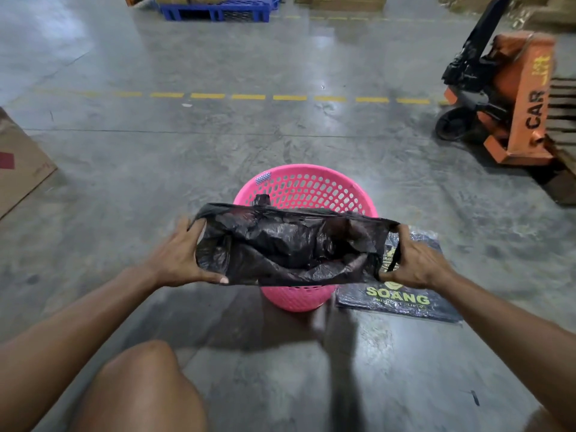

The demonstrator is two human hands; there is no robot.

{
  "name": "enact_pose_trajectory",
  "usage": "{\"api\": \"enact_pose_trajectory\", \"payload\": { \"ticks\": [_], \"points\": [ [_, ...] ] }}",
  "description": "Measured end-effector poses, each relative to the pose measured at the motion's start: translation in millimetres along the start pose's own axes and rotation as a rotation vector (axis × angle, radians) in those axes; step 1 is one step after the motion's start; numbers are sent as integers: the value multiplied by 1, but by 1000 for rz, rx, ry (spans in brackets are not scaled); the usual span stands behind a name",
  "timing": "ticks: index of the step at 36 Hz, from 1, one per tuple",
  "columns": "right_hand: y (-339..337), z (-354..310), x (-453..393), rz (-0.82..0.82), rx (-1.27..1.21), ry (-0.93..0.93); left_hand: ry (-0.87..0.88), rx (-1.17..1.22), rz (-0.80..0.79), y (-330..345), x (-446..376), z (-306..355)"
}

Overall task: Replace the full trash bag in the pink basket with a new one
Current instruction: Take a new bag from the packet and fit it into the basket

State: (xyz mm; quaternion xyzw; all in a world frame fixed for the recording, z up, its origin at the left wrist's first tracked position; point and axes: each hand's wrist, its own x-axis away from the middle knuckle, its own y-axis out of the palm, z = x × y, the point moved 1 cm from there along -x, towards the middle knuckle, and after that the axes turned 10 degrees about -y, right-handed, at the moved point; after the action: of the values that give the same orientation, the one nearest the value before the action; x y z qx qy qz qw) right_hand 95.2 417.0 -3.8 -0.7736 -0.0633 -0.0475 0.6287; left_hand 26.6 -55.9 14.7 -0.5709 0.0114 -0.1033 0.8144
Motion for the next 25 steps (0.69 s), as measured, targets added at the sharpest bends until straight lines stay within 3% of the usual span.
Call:
{"api": "enact_pose_trajectory", "payload": {
  "ticks": [3, 8, 12, 16, 21, 23, 25],
  "points": [
    [-6, 5, -24, -4, -150, 52, -68, 74, -24, -4, -22, 2],
    [-26, 2, -66, -28, -699, 208, -187, 261, -245, -14, -65, 13],
    [-34, 5, -94, 81, -790, 308, -359, 654, -369, -11, -88, 23],
    [-24, 23, -117, 231, -668, 317, -433, 767, -125, -3, -110, 20],
    [-42, 1, -118, 510, -646, 240, -365, 666, 395, -7, -115, 21],
    [-44, -6, -120, 509, -633, 92, -260, 620, 431, -7, -118, 28],
    [-42, -13, -120, 407, -557, -44, -112, 545, 352, -5, -120, 37]
  ]
}}
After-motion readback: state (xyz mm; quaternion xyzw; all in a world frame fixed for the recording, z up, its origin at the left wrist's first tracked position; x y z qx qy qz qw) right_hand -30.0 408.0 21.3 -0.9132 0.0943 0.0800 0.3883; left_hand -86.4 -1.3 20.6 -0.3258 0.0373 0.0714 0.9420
